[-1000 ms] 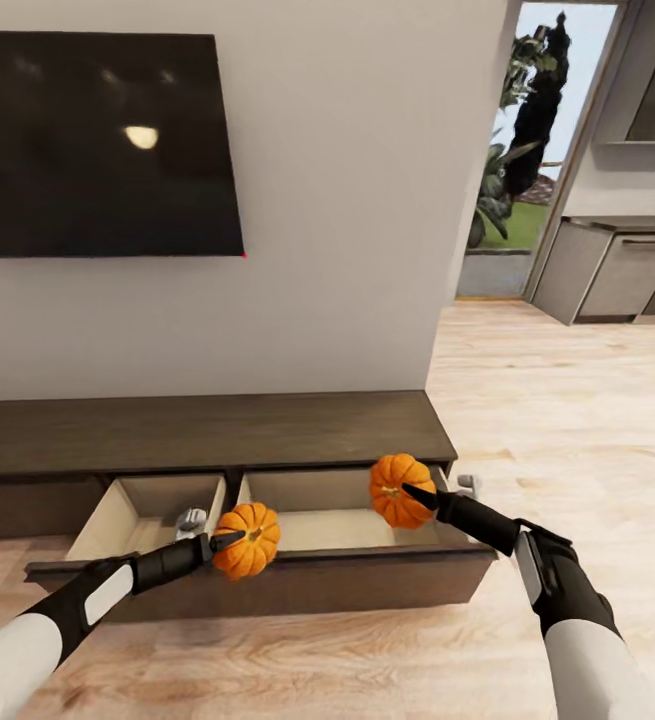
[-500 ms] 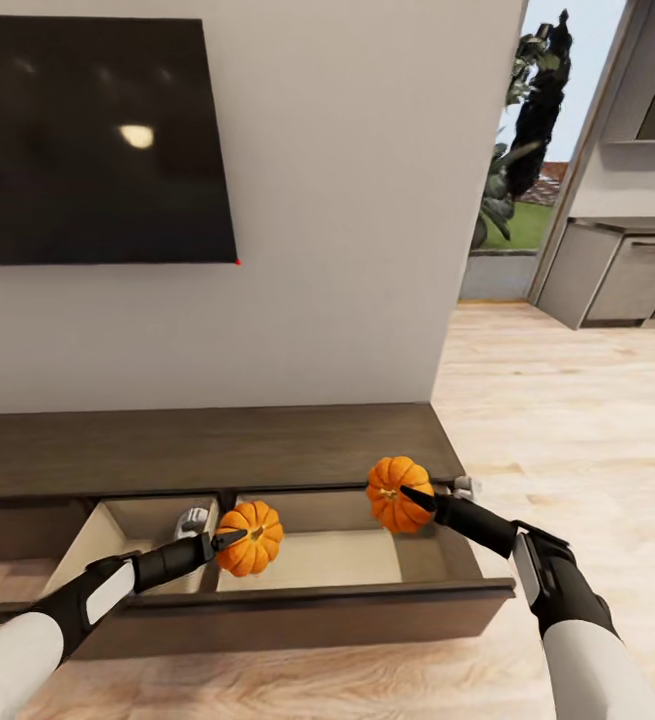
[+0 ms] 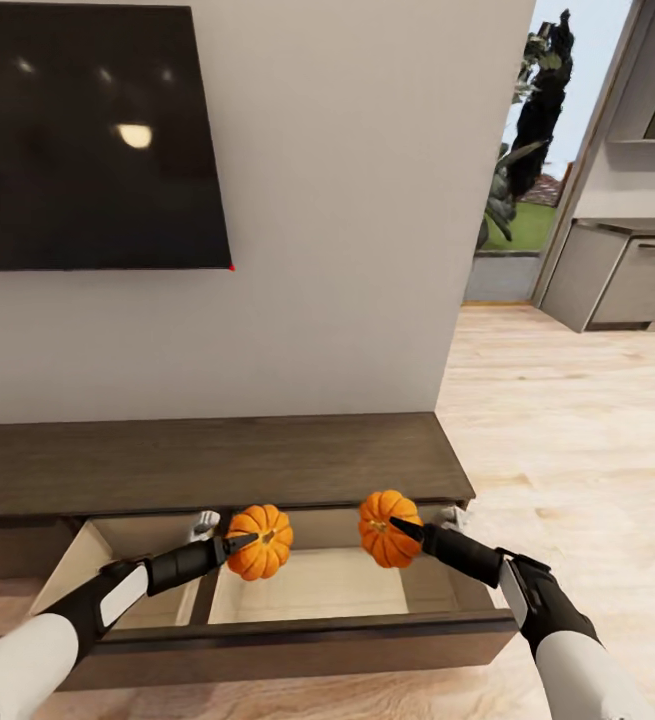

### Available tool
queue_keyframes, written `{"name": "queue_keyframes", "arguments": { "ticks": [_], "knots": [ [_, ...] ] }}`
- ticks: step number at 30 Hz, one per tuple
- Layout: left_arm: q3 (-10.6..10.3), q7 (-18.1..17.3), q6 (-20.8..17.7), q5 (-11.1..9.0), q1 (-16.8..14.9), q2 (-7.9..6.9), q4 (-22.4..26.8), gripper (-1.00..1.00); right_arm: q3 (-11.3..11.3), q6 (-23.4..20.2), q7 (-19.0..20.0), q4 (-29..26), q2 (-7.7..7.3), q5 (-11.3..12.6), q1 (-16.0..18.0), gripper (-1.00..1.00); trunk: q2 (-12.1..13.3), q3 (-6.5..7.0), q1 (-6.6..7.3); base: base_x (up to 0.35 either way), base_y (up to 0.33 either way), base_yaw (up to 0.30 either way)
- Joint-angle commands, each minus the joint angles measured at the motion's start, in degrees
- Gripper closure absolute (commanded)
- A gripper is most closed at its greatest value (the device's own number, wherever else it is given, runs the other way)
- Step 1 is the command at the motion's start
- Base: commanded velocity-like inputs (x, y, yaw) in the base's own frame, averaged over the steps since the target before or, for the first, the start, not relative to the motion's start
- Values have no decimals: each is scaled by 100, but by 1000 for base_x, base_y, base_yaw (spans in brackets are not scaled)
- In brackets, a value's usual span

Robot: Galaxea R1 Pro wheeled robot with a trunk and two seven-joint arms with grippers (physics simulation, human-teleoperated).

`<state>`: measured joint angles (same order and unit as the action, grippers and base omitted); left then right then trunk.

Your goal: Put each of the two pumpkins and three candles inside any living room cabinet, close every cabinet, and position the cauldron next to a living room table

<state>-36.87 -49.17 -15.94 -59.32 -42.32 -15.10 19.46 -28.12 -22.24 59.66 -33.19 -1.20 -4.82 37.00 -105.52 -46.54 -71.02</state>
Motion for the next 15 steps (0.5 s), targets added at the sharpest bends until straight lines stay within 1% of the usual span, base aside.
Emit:
{"name": "queue_keyframes", "arguments": {
  "ticks": [1, 4, 8, 10, 13, 15],
  "knots": [
    [4, 2, 6, -1, 2, 8, -2, 100, -1, -9, -21, 7, -1, 10, 0, 100, 0, 0, 0, 1, 0, 0],
    [4, 4, 10, -3, 4, 14, -3, 100, -1, -9, -102, 7, 11, 8, 0, 100, 0, 0, 0, 0, 0, 99],
    [5, 4, 10, -1, 4, 16, -3, 100, -1, -9, -343, 5, 22, 8, 0, 100, 0, 0, 0, 4, -13, 256],
    [5, 4, 6, -1, 4, 16, -3, 100, -1, -9, -389, 11, 23, 8, 0, 100, 0, 0, 0, 98, -172, 280],
    [5, 11, 3, 0, 4, 19, -8, 100, -1, -9, -420, 17, 27, 8, 0, 100, 0, 0, 0, 167, -255, 283],
    [-1, 12, 7, 0, 4, 23, -11, 100, -1, -9, -443, 27, 30, 20, 0, 100, 0, 0, 0, 180, -226, 149]
  ]
}}
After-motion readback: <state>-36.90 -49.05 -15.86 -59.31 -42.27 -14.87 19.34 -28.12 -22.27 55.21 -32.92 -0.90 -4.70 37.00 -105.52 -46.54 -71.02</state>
